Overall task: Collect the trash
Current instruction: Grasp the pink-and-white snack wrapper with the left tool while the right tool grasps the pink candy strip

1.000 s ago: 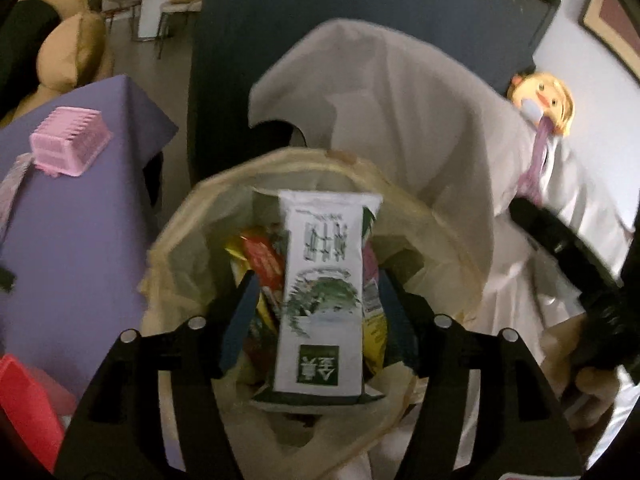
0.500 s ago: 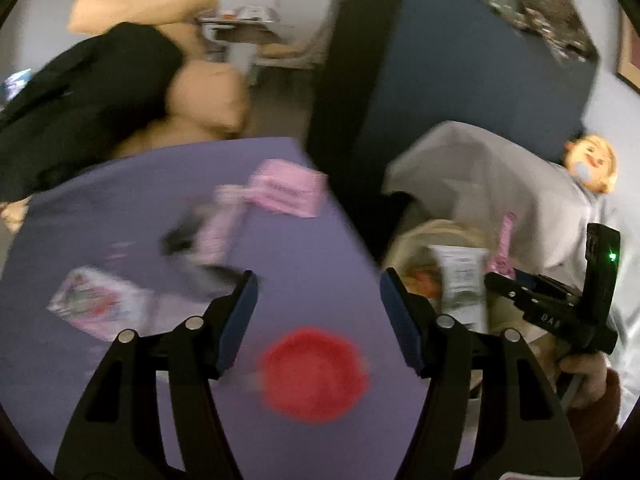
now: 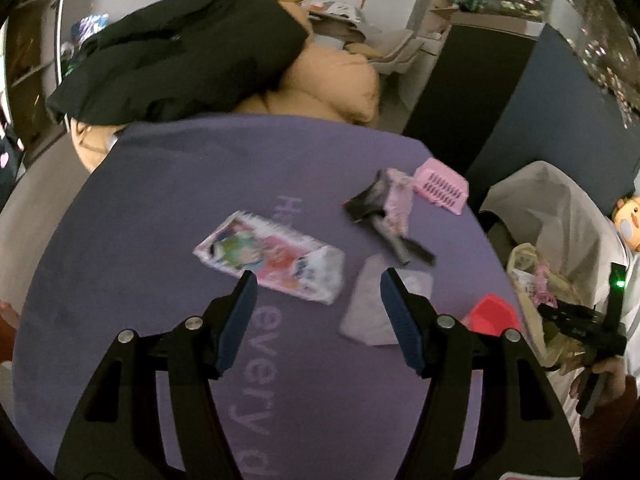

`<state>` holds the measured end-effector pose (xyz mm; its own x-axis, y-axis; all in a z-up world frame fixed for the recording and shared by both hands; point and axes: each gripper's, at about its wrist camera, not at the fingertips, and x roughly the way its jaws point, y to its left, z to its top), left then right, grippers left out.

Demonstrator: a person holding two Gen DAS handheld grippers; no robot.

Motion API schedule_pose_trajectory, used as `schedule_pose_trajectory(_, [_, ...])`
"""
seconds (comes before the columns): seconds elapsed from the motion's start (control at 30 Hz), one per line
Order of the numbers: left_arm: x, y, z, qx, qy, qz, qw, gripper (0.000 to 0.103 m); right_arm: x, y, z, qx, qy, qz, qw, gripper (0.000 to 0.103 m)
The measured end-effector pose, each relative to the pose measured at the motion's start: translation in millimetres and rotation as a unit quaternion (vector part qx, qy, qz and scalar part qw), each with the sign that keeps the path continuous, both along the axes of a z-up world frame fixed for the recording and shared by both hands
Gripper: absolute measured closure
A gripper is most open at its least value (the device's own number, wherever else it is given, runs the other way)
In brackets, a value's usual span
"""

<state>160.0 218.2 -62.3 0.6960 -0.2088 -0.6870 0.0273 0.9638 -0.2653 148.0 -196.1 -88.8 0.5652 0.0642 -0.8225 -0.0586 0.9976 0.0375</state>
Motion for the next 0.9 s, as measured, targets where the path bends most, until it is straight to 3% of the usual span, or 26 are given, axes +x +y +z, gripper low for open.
schedule_pose_trajectory(0.23, [-6, 21, -17, -0.018, 0.016, 0.021, 0.9995, 0.042, -13, 16, 36, -0.020, -0.038, 0.014, 0.999, 0.041])
schedule_pose_trajectory(0.33, [-10, 31, -19, -0.024, 0.018, 0.028, 0.9992, 0.042, -17, 33, 55, -0.012, -0.071, 0.031, 0.997, 0.041])
schedule_pose_trajectory(0.53, [-18, 46, -21, -0.032, 0.016, 0.036, 0.9987, 0.042, -7, 80, 77, 0.021, -0.092, 0.070, 0.993, 0.041])
schedule_pose_trajectory(0.67, [-22, 57, -25, -0.034, 0.020, 0.042, 0.9983, 0.042, 8, 119, 78, 0.050, -0.090, 0.093, 0.990, 0.041])
schedule_pose_trajectory(0.9, [-25, 70, -30, -0.053, 0.012, 0.026, 0.9982, 0.041, 33, 182, 52, 0.049, -0.060, 0.129, 0.989, 0.041])
